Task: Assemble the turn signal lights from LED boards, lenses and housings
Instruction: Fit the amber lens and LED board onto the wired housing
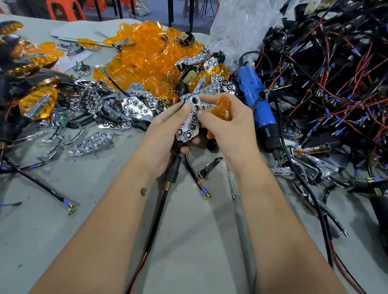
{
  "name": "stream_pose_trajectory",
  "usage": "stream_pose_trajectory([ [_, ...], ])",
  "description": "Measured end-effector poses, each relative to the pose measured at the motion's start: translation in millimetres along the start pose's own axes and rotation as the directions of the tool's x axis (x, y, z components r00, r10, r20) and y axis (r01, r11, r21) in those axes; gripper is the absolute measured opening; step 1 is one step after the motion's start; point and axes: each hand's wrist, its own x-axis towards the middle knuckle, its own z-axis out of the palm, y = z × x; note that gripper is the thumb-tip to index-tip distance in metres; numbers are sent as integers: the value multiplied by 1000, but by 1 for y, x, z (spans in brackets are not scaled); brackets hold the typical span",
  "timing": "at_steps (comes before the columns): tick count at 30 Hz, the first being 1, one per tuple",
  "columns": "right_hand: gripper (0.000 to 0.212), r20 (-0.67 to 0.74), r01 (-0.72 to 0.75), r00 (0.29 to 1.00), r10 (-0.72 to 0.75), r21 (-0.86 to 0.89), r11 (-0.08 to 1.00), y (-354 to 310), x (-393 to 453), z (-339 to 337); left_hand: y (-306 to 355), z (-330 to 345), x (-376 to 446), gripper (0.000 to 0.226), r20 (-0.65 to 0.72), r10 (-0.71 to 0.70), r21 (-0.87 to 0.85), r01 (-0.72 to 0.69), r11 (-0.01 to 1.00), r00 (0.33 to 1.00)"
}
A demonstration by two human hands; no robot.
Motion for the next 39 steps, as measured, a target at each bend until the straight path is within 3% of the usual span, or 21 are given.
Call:
stream_pose_trajectory([
  [4,17,20,-29,999,28,27,999,0,0,0,2,1,0,37,12,-18,-1,18,1000,1000],
  [8,17,25,12,1000,-12,-17,1000,0,-1,0,0,0,-1,24,32,33,-11,-33,999,999],
  [14,34,48,47,998,-44,-57,997,1,-1,0,-1,0,-2,23,69,81,66,-85,994,994],
  [19,35,52,78,996,-74,-69,995,2,0,0,-2,-2,1,28,91,110,30,-113,993,990],
  [22,34,32,74,997,-71,-102,992,5,1,2,-2,-2,3,28,27,117,18,-118,993,993],
  [25,23,1,28,1000,-29,-158,987,9,1,9,3,-6,8,34,-113,82,-144,-98,985,990],
  [27,34,12,5,1000,-3,-156,988,12,1,13,8,-11,10,25,-171,74,-225,-112,968,982],
  [31,41,98,7,995,26,-321,947,14,1,15,12,-22,14,13,-252,77,-340,-163,926,965],
  [34,37,170,-16,978,123,-520,854,14,-2,15,12,-28,15,12,-274,72,-386,-179,905,959],
  [39,39,317,126,939,136,-683,719,15,-20,23,10,-31,20,12,-301,103,-484,-245,840,948],
])
